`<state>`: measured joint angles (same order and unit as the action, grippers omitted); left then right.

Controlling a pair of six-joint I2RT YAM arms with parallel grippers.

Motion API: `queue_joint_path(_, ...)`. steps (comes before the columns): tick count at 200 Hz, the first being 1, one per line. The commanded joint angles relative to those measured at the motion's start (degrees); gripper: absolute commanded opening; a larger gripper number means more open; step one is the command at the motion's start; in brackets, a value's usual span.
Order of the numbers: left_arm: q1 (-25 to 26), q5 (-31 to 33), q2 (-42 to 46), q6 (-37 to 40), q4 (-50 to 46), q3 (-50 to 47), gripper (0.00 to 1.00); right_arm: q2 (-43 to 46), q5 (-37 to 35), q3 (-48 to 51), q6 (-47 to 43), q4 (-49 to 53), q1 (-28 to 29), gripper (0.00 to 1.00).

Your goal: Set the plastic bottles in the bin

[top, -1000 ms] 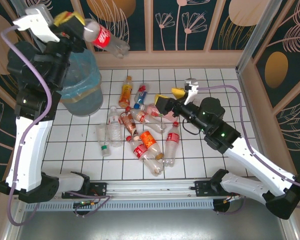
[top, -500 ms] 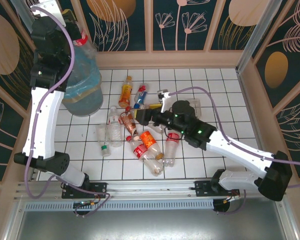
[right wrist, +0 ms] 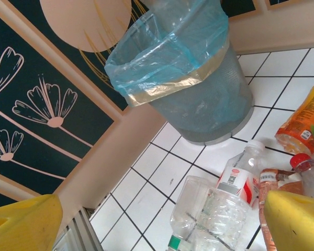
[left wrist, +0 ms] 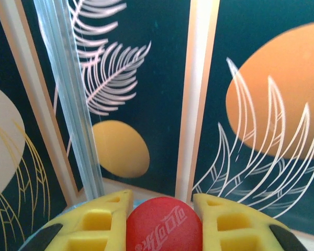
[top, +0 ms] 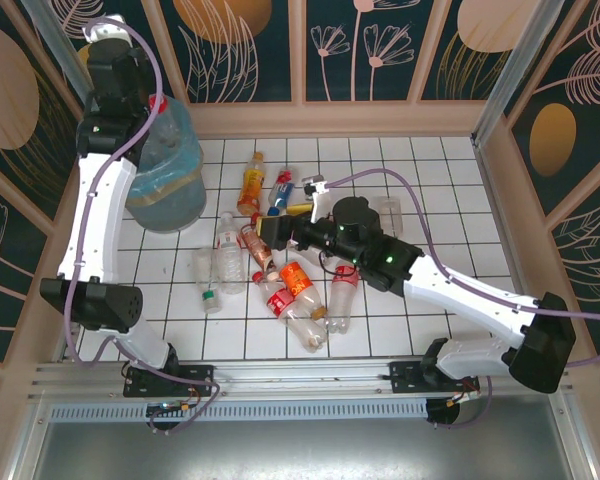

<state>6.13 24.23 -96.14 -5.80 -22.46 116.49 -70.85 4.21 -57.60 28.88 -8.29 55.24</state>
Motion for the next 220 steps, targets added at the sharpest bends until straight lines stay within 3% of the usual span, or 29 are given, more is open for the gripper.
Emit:
queue_joint_path(1,-1.1,-1.2,-0.9,-1.0,3.6,-1.3,0.0,2.4,-2.2,0.4,-0.4,-1.1,0.5,0.99)
queue_joint_path(52,-2.6,-1.2,-0.9,-1.7,5.9,-8.5,0.0,4.4,-3.8,2.8,0.8,-1.1,0.7,0.99)
queue_joint_path(96,-7.4,-9.3,1.4,-7.3,8.4,-16.5,0.0,4.1,-3.3,2.7,1.7,-1.4,0.7,0.99)
queue_joint_path(115,-7.8,-11.7,1.8,-7.4,10.0,-18.8,0.04,3.4,-3.2,2.6,2.0,-1.8,0.8,0.99)
queue_joint_path(170,-8.2,-13.8,-0.3,-7.5,11.0,-21.3,0.03,1.9,-1.5,3.2,4.0,-4.2,0.8,0.99)
queue_joint_path(181,-8.3,-14.4,-0.6,-7.4,10.9,-21.3,0.09,1.8,-1.7,3.1,4.1,-3.9,0.9,0.99)
queue_joint_path(200,-8.3,-15.2,-0.8,-7.5,10.8,-21.3,0.34,1.7,-2.1,3.1,4.3,-3.5,1.0,0.99)
queue_joint_path(211,-8.3,-15.2,-0.7,-7.6,10.8,-21.3,0.54,1.7,-2.2,3.1,4.3,-3.5,0.9,0.99)
queue_joint_path(220,-8.3,-15.3,-0.6,-7.7,10.9,-21.3,0.58,1.6,-2.3,3.0,4.4,-3.5,0.9,0.99)
